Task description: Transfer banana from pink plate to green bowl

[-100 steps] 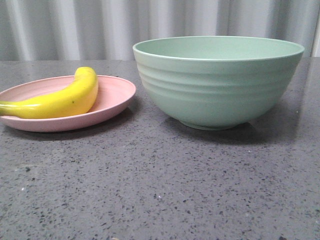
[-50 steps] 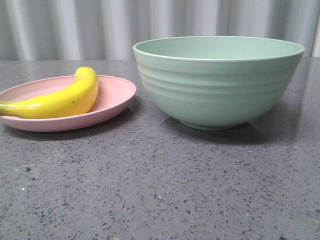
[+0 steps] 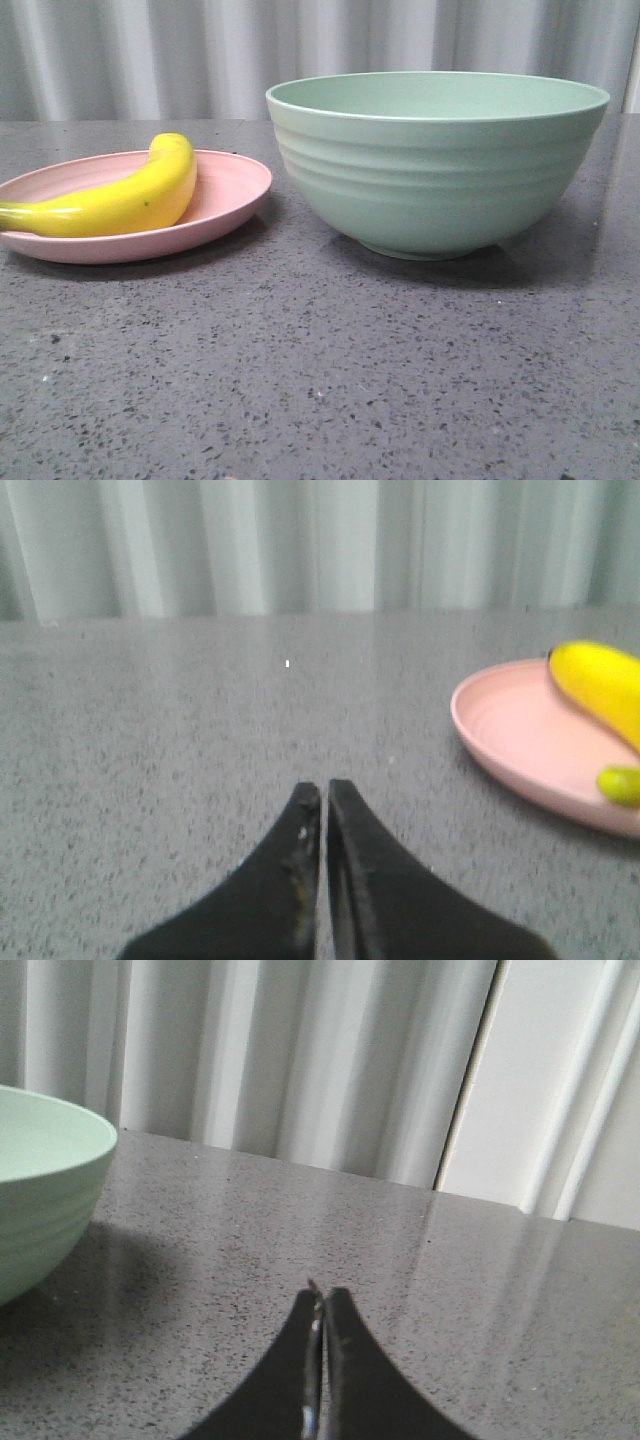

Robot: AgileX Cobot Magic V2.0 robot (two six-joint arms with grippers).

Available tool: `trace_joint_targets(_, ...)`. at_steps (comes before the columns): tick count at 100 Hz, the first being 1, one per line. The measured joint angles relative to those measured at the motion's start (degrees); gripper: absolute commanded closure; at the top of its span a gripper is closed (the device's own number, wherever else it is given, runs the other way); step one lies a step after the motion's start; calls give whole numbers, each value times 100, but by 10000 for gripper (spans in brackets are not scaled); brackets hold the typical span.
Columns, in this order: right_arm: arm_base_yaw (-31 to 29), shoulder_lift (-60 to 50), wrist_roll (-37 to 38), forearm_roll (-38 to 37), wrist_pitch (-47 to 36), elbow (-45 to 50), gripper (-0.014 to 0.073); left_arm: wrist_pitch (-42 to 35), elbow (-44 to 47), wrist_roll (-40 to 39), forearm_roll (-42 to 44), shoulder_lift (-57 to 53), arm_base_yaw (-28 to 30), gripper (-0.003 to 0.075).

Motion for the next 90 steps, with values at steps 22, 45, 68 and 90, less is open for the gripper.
trace_joint_targets(22, 0, 72, 109, 709, 1080, -402, 665, -261, -134, 0, -141, 0, 0, 741)
trace_joint_targets(45, 0, 1060, 124, 1365, 2034, -1379, 652, -97, -863, 0, -153, 460, 0, 741)
trace_joint_targets(68, 0, 2259, 137, 1984, 2591, -2340, 657, -267, -1176, 0, -143, 1296, 0, 739)
trace_joint_targets(90, 0, 2848, 137, 2070, 2484, -2469, 657, -459, -1179, 0, -132, 1822, 0, 453)
